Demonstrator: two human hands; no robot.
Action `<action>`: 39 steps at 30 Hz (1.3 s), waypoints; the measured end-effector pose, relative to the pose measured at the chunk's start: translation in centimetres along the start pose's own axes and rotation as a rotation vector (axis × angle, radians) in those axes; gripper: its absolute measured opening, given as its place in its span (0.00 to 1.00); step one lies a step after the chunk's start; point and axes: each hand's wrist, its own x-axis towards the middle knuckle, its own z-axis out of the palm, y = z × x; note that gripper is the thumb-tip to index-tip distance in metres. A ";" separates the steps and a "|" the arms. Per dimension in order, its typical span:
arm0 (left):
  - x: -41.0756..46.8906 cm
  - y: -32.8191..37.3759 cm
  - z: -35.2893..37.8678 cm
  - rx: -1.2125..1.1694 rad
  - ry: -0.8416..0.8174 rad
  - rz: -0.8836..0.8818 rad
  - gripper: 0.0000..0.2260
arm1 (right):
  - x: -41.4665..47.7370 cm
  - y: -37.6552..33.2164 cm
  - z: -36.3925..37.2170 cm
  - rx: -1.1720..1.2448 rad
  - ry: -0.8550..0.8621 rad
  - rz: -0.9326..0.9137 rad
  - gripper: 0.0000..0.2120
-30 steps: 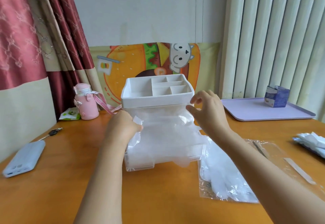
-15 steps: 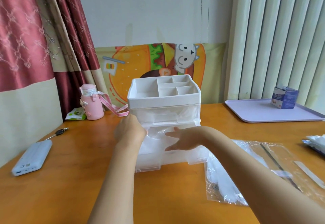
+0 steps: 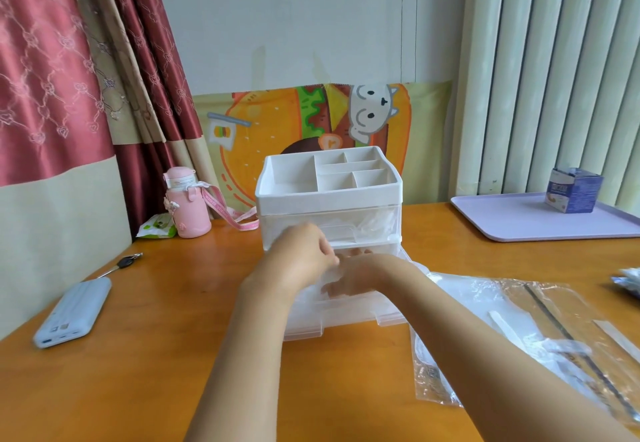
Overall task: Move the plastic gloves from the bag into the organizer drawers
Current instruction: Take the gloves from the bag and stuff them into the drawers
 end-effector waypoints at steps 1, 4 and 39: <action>0.3 -0.1 0.7 0.057 -0.095 -0.015 0.06 | -0.1 -0.1 0.0 0.000 0.005 -0.007 0.34; 1.1 -1.3 2.3 0.179 -0.288 -0.097 0.16 | -1.2 0.2 -0.6 0.018 0.010 -0.018 0.29; 1.2 -1.6 2.5 0.158 -0.241 -0.129 0.20 | -7.0 2.4 -4.1 0.209 0.147 -0.128 0.32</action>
